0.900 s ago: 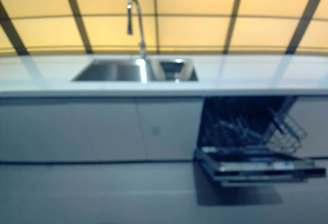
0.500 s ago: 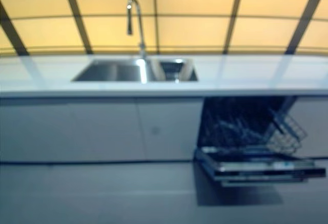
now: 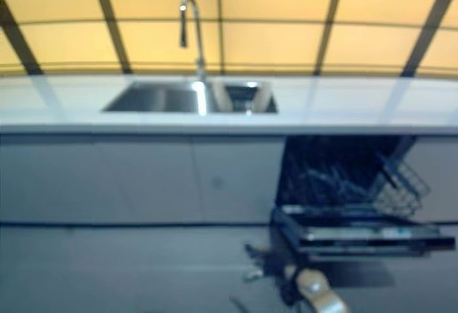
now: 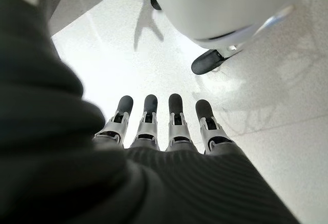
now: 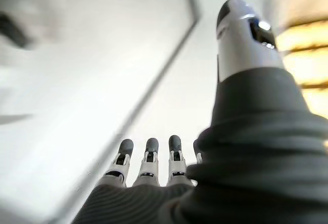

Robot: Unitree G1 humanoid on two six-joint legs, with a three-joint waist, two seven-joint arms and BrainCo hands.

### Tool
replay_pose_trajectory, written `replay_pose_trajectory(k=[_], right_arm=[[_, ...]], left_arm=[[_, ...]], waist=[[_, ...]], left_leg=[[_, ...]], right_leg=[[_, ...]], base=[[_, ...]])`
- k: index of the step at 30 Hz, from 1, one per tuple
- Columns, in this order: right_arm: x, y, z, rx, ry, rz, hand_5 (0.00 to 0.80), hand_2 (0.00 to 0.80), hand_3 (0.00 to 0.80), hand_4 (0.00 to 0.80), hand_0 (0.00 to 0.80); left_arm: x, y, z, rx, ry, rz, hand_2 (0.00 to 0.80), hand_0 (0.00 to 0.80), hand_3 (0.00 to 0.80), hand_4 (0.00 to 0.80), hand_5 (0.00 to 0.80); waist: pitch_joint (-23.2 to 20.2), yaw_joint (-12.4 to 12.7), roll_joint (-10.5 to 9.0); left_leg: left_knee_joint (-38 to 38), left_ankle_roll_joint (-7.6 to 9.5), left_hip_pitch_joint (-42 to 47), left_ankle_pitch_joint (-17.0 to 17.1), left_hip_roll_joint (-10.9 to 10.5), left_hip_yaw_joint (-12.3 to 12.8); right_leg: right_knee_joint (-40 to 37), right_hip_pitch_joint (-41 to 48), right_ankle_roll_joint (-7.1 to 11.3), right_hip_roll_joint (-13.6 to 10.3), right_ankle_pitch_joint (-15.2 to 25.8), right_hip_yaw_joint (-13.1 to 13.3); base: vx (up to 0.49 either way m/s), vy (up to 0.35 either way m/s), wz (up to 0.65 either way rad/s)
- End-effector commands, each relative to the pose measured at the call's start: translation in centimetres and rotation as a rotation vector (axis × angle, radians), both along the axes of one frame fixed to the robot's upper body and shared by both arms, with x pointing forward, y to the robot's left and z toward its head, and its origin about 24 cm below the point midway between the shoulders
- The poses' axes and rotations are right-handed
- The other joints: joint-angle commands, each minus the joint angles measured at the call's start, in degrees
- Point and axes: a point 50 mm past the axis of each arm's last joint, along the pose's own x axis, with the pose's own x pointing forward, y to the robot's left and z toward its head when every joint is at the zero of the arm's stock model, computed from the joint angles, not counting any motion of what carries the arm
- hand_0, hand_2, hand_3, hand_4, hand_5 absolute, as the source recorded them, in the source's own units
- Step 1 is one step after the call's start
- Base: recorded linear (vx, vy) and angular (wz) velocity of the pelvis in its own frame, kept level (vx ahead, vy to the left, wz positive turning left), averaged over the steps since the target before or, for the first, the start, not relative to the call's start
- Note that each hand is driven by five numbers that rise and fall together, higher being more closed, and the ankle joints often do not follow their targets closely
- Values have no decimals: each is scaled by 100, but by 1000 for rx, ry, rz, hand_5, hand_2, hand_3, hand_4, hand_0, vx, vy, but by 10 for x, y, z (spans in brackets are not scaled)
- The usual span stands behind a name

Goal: Take plates into dishwasher

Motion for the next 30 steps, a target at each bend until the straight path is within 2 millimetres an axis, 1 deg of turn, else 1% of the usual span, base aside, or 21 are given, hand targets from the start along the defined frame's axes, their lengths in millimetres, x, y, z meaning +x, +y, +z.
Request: replay_pose_trajectory(k=[1, 2, 3, 6, 9, 12, 15, 17, 20, 21, 22, 24, 27, 28, 29, 30], right_arm=[[47, 14, 86, 182, -350, 81, 0, 0, 0, 0, 0], [51, 15, 103, 220, -421, 85, 0, 0, 0, 0, 0], [57, 16, 127, 262, -481, 87, 0, 0, 0, 0, 0], [67, 17, 179, 394, -633, 78, 0, 0, 0, 0, 0], [70, 13, 222, 574, -759, 22, 0, 0, 0, 0, 0], [71, 5, 251, 696, -871, -86, 0, 0, 0, 0, 0], [72, -7, 269, 742, -969, -235, 0, 0, 0, 0, 0], [74, -14, 277, 716, -1028, -324, 0, 0, 0, 0, 0], [77, -20, 291, 663, -1095, -403, 0, 0, 0, 0, 0], [77, -21, 292, 661, -1097, -407, 0, 0, 0, 0, 0], [79, -22, 296, 650, -1105, -417, 0, 0, 0, 0, 0], [83, -22, 303, 613, -1129, -438, 0, 0, 0, 0, 0], [86, -24, 307, 606, -1132, -447, 0, 0, 0, 0, 0], [86, -25, 307, 607, -1129, -448, 0, 0, 0, 0, 0], [85, -26, 307, 606, -1124, -445, 0, 0, 0, 0, 0], [84, -26, 306, 596, -1123, -446, 0, 0, 0, 0, 0]], left_arm=[[24, 10, 6, 41, -60, -34, 0, 0, 0, 0, 0], [24, 10, 6, 41, -59, -33, 0, 0, 0, 0, 0], [22, 9, 5, 41, -56, -30, 0, 0, 0, 0, 0], [16, 9, 3, 45, -44, -35, 0, 0, 0, 0, 0], [10, 9, 2, 49, -38, -46, 0, 0, 0, 0, 0], [8, 9, 1, 47, -35, -51, 0, 0, 0, 0, 0], [8, 8, 0, 45, -35, -60, 0, 0, 0, 0, 0], [9, 8, 1, 45, -36, -64, 0, 0, 0, 0, 0], [13, 13, 3, 53, -44, -77, 0, 0, 0, 0, 0], [14, 13, 3, 53, -45, -77, 0, 0, 0, 0, 0], [17, 14, 4, 58, -54, -85, 0, 0, 0, 0, 0], [28, 16, 7, 62, -87, -81, 0, 0, 0, 0, 0], [34, 20, 10, 77, -92, -86, 0, 0, 0, 0, 0], [34, 21, 10, 80, -91, -91, 0, 0, 0, 0, 0], [34, 22, 10, 84, -88, -98, 0, 0, 0, 0, 0], [34, 24, 10, 90, -84, -105, 0, 0, 0, 0, 0]], waist=[[466, -102, -126], [469, -102, -130], [471, -100, -132], [468, -74, -139], [462, -54, -134], [457, -43, -106], [491, -39, -64], [528, -28, -39], [646, -12, -12], [655, -8, -10], [716, 4, -5], [884, 34, 8], [1021, 39, 23], [1032, 25, 25], [1049, 15, 31], [1083, 6, 30]], left_leg=[[33, 661, 95, -974, -706, 315], [33, 666, 99, -983, -706, 333], [33, 676, 103, -996, -706, 350], [33, 714, 112, -1034, -710, 395], [33, 752, 124, -1070, -722, 415], [33, 792, 136, -1105, -744, 442], [33, 847, 131, -1126, -766, 455], [33, 883, 127, -1129, -783, 450], [33, 969, 100, -1106, -807, 454], [33, 974, 97, -1103, -809, 457], [33, 1009, 63, -1067, -812, 455], [246, 1112, -167, -1105, -852, 347], [383, 1174, -355, -1097, -913, 160], [401, 1184, -379, -1100, -926, 134], [416, 1193, -380, -1114, -932, 124], [447, 1216, -373, -1153, -955, 136]], right_leg=[[16, 454, 456, 79, -1042, -43], [16, 452, 463, 75, -1043, -41], [16, 451, 471, 68, -1040, -38], [16, 453, 488, 42, -1030, -42], [16, 457, 512, 12, -1008, -53], [57, 433, 550, -27, -997, -46], [182, 343, 593, -70, -1000, -9], [280, 280, 622, -100, -1003, 22], [553, 108, 673, -161, -1041, 90], [582, 91, 676, -165, -1050, 96], [755, -19, 687, -185, -1081, 129], [1334, -350, 714, -269, -1063, 243], [1974, -589, 652, -376, -879, 371], [2176, -654, 627, -403, -820, 414], [2459, -749, 614, -448, -718, 400], [3066, -1002, 600, -576, -584, 351]], base=[[1, 51, -2], [9, 49, -1], [18, 56, -2], [28, 60, -3], [38, 77, -1], [48, 105, 1], [39, 120, 0], [41, 129, -6], [29, 129, -11], [13, 114, -11], [-20, 132, -10], [-50, 198, -18], [-24, 183, -25], [12, 166, -22], [21, 182, -23], [31, 187, -20]])
